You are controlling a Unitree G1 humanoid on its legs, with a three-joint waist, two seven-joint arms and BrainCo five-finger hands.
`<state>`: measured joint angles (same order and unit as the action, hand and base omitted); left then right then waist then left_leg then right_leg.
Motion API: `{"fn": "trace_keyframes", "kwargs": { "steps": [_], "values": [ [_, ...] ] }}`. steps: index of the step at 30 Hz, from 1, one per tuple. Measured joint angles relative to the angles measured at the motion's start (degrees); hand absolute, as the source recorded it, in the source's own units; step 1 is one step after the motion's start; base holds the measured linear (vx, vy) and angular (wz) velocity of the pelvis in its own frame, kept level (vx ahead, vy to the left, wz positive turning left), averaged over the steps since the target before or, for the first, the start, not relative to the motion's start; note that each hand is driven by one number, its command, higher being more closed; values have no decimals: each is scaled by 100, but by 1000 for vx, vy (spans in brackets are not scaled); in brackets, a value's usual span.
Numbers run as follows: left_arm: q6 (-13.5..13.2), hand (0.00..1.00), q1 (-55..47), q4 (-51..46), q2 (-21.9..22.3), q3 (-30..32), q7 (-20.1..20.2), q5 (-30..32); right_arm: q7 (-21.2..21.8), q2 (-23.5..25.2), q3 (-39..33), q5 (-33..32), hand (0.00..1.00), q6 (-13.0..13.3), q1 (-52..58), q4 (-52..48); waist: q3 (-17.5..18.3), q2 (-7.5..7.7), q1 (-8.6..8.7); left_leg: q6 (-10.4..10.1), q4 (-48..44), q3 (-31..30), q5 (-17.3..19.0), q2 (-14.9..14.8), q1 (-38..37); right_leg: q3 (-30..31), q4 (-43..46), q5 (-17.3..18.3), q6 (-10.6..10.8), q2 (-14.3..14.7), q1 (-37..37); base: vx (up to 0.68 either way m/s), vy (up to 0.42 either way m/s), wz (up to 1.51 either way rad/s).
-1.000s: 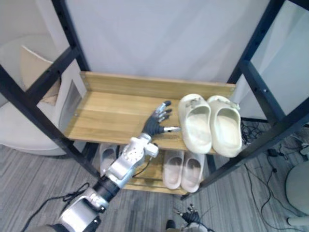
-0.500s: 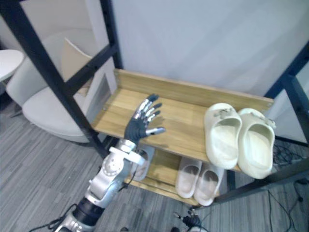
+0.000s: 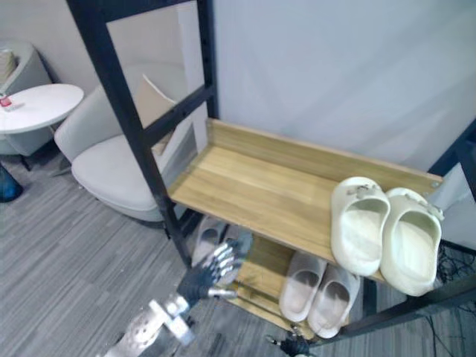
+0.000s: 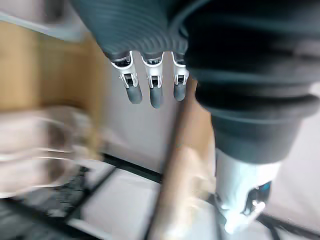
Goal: Organize the slippers on the shoe rack
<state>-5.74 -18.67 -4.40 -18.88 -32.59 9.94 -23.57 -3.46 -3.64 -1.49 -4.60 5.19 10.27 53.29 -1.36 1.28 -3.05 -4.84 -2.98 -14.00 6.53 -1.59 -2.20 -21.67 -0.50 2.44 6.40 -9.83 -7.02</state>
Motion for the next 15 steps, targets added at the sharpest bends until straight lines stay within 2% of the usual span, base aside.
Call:
{"fn": "trace_keyframes", "kwargs": {
  "steps": [2,5,6,9,10,11,15],
  "values": [
    [1,0,-11,713,87,87,46,113,5,3,20,-1,0,2,-1,4,7,8,-2,1,14,-28,-5,6,-27,-33,-54,-13,6,4,-58,-16,0,6],
    [37,0,199,2554,672,764,-21,610,6,13,116,-5,0,28,-15,67,34,51,0,5,107,-83,-55,12,-80,-92,-191,-57,12,23,-123,-7,-3,6],
    [47,0,249,2750,706,850,-88,740,5,13,128,-5,0,34,-25,86,35,58,0,3,106,-90,-58,13,-82,-102,-191,-57,11,24,-124,16,-2,9],
    [125,0,674,4068,999,1480,-444,1494,-1,30,177,-5,0,60,-97,186,2,124,8,-5,107,-137,-68,16,-56,-123,-211,-67,0,37,-122,16,1,4],
    [125,0,701,4171,1021,1555,-481,1588,-1,32,177,-4,0,61,-103,193,-1,128,10,-5,108,-137,-68,17,-56,-120,-217,-72,-2,38,-122,0,0,0],
    [131,0,874,4692,1137,2015,-707,1980,-4,35,175,1,0,64,-184,312,-14,148,35,-4,121,-124,-68,20,-59,-104,-296,-128,-11,51,-123,-1,9,-6],
    [146,0,1025,5444,1145,2802,-1107,2345,-15,39,157,5,0,63,-279,418,-49,166,61,-1,181,3,-68,12,-105,50,-386,-197,-10,65,-118,15,16,-18]
  ]
}}
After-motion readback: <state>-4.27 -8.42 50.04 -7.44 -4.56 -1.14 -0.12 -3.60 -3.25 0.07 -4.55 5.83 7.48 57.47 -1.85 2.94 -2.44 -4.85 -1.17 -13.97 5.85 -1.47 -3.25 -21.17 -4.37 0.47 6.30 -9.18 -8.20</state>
